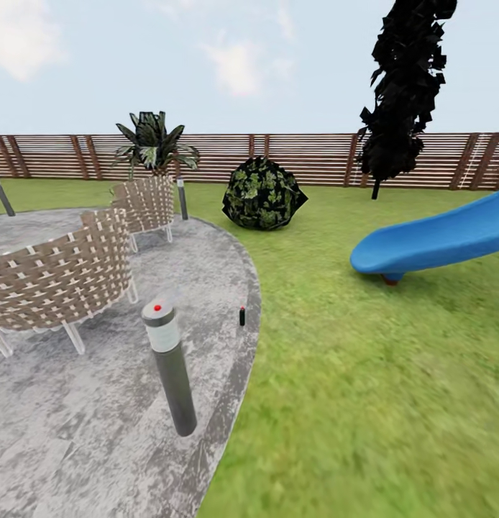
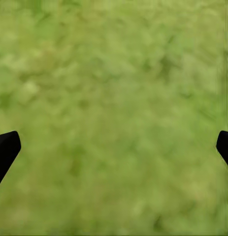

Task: In the garden, pick up the pesticide atomizer on the floor and spray pesticide onto both trees until each tree trunk is fully covered.

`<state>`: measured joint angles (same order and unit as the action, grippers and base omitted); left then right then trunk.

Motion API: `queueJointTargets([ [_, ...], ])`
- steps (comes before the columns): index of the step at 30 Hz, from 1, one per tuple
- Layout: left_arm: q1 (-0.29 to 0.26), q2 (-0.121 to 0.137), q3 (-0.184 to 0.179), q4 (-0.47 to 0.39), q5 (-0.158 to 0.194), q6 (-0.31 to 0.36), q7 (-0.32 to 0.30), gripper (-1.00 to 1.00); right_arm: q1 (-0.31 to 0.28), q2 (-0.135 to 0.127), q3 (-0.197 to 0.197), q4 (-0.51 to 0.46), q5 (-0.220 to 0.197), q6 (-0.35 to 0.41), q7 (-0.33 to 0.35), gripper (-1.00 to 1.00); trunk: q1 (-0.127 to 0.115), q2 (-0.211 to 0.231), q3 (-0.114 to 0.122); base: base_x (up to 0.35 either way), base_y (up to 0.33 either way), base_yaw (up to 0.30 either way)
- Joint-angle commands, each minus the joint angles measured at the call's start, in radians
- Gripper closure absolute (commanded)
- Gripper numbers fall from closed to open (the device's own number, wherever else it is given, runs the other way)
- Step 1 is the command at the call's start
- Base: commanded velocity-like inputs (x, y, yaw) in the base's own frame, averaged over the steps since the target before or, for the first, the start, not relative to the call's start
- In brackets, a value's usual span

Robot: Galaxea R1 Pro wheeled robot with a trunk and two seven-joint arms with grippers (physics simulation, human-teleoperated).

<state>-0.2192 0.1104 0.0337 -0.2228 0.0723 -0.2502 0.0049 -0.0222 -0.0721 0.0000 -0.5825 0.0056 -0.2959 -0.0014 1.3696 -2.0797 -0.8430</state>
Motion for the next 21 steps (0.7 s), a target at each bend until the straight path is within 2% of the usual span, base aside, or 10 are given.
queueJointTargets([
  [1, 0.0, 0.0, 0.0, 0.0, 0.008, -0.003, -0.001, -1.0, -0.001, 0.0, 0.0, 0.001, 0.001, -0.003, 0.0, -1.0, 0.0, 0.0, -0.001, 0.314, -0.118, -0.262],
  [21, 0.0, 0.0, 0.001, 0.0, 0.009, -0.003, -0.001, -1.0, -0.001, 0.0, 0.0, 0.001, 0.0, -0.003, 0.0, -1.0, 0.0, 0.0, -0.001, 0.323, -0.108, -0.263],
])
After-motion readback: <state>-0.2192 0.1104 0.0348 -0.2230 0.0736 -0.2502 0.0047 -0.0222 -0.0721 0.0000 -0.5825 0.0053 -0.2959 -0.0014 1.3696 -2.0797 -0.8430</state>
